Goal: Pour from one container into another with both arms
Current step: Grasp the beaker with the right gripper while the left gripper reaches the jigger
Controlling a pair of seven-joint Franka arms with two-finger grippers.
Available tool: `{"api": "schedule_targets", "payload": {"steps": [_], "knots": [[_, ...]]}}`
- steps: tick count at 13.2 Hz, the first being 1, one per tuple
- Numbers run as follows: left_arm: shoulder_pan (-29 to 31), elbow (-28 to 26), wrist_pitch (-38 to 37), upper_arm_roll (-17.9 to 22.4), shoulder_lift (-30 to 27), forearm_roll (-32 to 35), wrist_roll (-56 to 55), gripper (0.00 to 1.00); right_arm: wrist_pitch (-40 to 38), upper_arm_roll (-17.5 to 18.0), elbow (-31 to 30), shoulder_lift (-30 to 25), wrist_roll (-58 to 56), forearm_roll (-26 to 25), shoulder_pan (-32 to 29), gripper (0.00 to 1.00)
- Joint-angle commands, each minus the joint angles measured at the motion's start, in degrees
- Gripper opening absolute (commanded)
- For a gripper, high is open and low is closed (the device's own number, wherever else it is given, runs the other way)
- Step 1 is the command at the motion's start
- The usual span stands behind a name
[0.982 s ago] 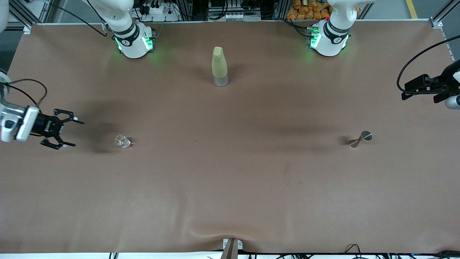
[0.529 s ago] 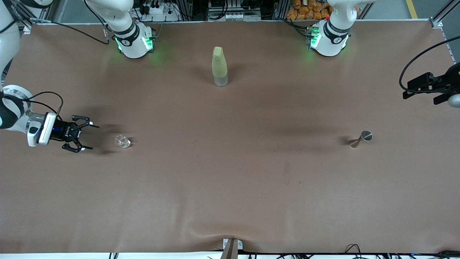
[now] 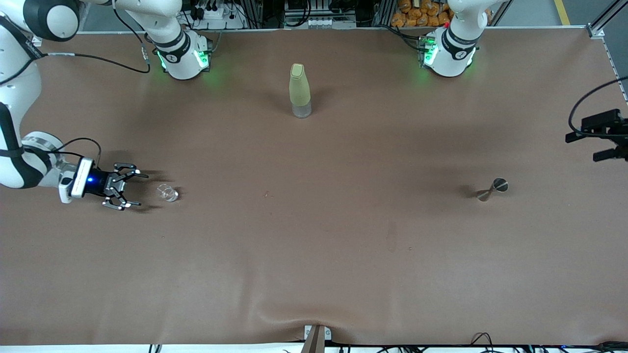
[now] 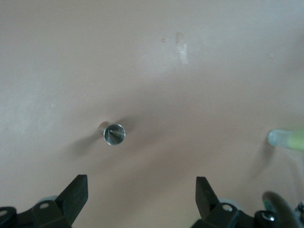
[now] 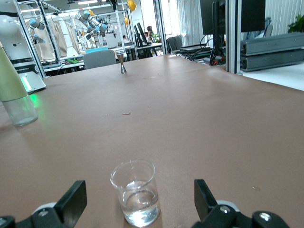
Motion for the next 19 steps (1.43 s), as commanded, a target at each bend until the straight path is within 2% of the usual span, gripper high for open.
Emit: {"api": "schedule_targets", "payload": {"steps": [1, 7, 11, 12, 16, 19], "knots": [[3.3, 0.77, 0.0, -0.54, 4.75, -4.38, 11.55, 1.0, -1.36, 1.06, 1.88, 3.5, -2.33, 1.75, -1.26, 1.0], [7.61, 0.25, -0.26, -0.54, 16.69, -15.44, 43.79, 1.0, -1.36, 2.91, 4.06, 7.89, -4.43, 3.07, -0.11, 1.0], [9.11, 0.51, -0.44, -0.54, 24.61, -20.11, 64.71, 1.0, -1.27, 3.96, 4.69, 8.51, -4.79, 3.51, -0.02, 1.0], [9.11, 0.51, -0.44, -0.54, 26.11, -21.17, 69.2, 1.0, -1.18, 4.05, 4.69, 8.6, -4.79, 3.51, -0.02, 0.96], [9.2, -0.1, -0.35, -0.54, 30.77, -24.15, 85.02, 1.0, -1.27, 5.02, 5.13, 9.48, -6.72, 3.86, -0.02, 0.96], [10.16, 0.07, -0.09, -0.54, 34.29, -24.6, 90.24, 1.0, -1.27, 4.93, 5.13, 9.48, -6.81, 3.77, -0.11, 0.96]]}}
